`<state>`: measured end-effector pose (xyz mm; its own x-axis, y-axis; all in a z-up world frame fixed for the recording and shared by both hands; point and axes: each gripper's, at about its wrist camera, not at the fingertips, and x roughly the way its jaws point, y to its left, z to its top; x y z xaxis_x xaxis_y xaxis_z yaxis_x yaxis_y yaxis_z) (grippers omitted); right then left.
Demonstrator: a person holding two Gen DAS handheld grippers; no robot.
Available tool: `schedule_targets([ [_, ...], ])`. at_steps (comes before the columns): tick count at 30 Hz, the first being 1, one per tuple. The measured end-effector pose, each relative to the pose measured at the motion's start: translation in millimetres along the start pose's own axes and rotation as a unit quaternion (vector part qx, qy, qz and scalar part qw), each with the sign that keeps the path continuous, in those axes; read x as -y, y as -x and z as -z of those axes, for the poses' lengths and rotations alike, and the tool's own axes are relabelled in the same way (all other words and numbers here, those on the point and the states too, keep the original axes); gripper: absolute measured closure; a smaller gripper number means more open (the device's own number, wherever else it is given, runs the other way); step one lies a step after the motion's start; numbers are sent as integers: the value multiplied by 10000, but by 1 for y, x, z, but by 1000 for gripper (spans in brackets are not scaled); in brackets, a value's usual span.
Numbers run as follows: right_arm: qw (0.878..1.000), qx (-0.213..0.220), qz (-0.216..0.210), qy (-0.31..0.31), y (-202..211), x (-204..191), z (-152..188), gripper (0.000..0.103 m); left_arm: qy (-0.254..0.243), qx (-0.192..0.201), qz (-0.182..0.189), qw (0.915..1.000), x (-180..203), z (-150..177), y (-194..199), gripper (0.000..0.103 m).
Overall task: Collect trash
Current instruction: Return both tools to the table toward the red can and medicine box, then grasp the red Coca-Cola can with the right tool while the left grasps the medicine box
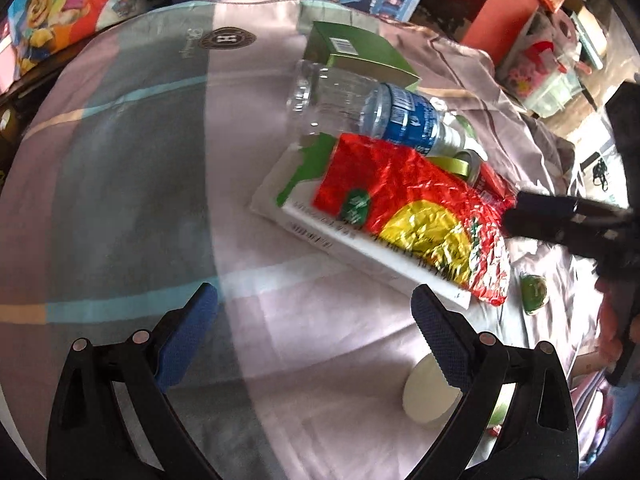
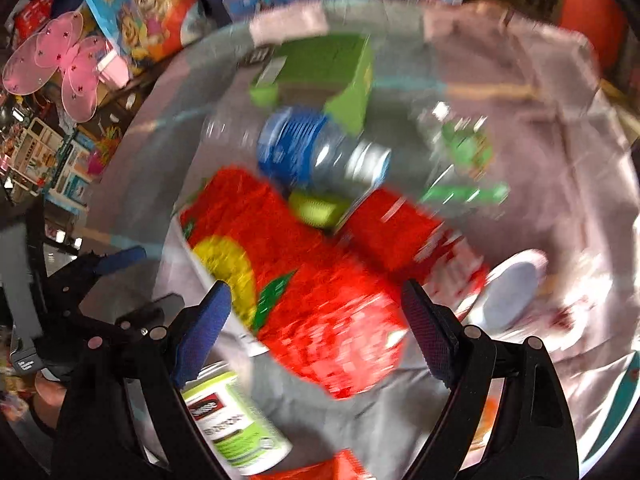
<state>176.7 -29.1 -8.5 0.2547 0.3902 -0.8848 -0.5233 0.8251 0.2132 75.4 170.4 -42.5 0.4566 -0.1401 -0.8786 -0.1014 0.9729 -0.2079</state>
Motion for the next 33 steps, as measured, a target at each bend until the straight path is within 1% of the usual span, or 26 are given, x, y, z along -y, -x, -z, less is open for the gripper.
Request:
schedule_targets([
  [4, 9990, -19, 440, 64, -6, 24, -9, 20, -84, -102, -19, 9999, 8, -6, -15, 6],
  [6, 9978, -163, 632, 151, -16, 32, -13, 23, -89, -134, 16, 9999, 11, -8, -19, 6],
  [7, 9979, -255, 579, 149, -20, 37, -12, 28, -87, -145, 28, 9999, 13, -10, -21, 6],
  [8, 9978, -348, 544, 153, -26, 38, -14, 31, -90, -145, 25, 9999, 14, -12, -22, 6],
  [11, 9966, -492, 540, 368, -40, 37, -17, 33, -80, -152, -10, 9999, 20, -20, -27, 5],
  [13, 9971, -508, 426, 363, -44, 38, -18, 35, -53, -177, -15, 9998, 25, -26, -31, 5],
  [14, 9976, -473, 371, 337, -43, 38, -17, 38, -40, -184, -24, 9998, 27, -29, -33, 5],
  [17, 9990, -452, -4, 7, -36, 51, -15, 42, 50, -180, 12, 9998, 35, -38, -37, 4],
  [22, 9966, -385, -461, -560, -20, 81, -2, 44, 240, -190, -41, 9995, 47, -48, -48, 4],
  [25, 9955, -386, -583, -641, -15, 91, 9, 44, 305, -221, -30, 9993, 57, -53, -54, 4],
  [28, 9939, -355, -684, -786, -9, 97, 20, 44, 372, -203, -222, 9989, 67, -58, -59, 4],
  [30, 9932, -317, -738, -847, -6, 98, 26, 44, 436, -225, -276, 9984, 72, -63, -61, 4],
  [33, 9915, -260, -843, -952, 4, 109, 41, 44, 402, -248, -404, 9981, 84, -68, -65, 4],
])
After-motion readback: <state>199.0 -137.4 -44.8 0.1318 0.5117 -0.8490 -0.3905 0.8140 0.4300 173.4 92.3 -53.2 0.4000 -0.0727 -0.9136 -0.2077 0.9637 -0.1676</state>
